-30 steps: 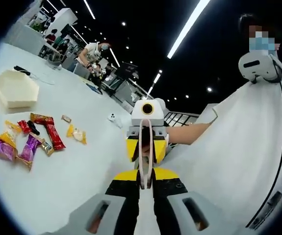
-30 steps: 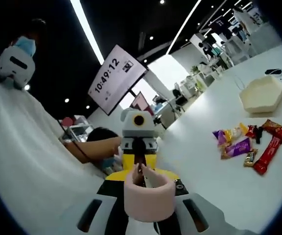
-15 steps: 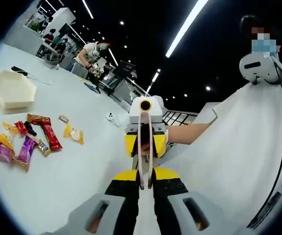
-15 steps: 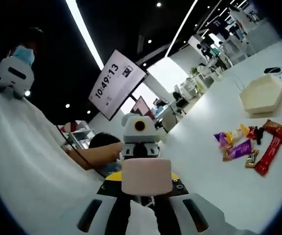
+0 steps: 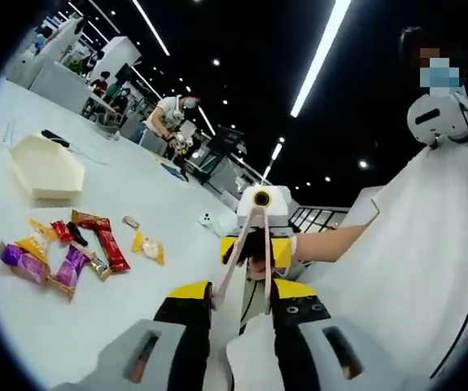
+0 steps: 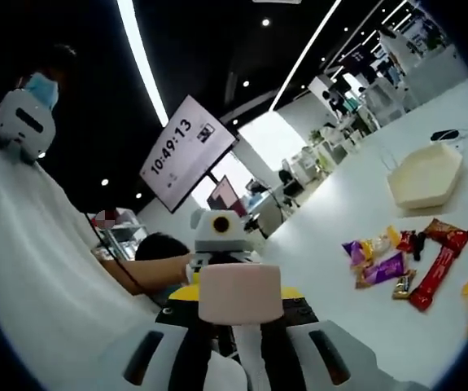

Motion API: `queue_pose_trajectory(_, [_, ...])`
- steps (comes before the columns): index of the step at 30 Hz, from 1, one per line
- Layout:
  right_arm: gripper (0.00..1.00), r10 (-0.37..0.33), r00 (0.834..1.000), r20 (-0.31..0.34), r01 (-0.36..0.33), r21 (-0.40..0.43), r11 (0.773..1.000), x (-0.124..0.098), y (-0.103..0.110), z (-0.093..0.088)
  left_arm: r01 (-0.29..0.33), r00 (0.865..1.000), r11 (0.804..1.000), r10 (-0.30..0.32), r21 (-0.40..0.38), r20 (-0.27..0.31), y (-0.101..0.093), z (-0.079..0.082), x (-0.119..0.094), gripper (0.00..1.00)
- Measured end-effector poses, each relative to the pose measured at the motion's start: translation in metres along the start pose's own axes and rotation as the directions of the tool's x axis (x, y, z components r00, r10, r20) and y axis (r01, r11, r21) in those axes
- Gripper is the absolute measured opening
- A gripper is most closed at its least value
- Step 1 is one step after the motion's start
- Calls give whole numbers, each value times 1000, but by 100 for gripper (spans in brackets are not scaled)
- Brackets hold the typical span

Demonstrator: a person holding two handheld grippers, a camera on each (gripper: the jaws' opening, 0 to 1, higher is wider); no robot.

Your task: Place the target food into the container with the food tongs after gripping and lifting it, then release it inside without dropping or visibly crushing the food.

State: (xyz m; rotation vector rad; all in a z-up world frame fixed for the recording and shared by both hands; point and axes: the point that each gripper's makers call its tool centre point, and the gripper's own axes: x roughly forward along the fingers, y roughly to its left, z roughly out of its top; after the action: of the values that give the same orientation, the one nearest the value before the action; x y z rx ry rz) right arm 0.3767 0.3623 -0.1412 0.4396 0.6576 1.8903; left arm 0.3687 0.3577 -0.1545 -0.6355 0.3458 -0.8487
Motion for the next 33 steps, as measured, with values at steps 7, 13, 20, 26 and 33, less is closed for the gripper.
queue_pose_trajectory(7, [16,13,1000,-11,-12,9,1000,4,0,3,29,1000,1000,-29,11,-9,-6,2,-3,7])
queue_pose_trajectory(13, [15,58,995,-82,-59,-5,998,5,10,-1,56,998,995,-54,79,-28,-12,3,-4,3])
queue_pose_trajectory(20, [15,63,993,-101,-64,-8,998,5,10,1,63,998,997,-62,43,-24,-12,5,0,3])
queue_pose_trajectory(26, [17,60,990,-127,-65,-36,997,12,12,-4,82,996,996,-81,35,-48,-14,2,7,4])
queue_pose_trajectory(33, [16,61,995,-75,-62,-16,998,15,10,8,97,995,995,-97,13,-20,-13,5,9,4])
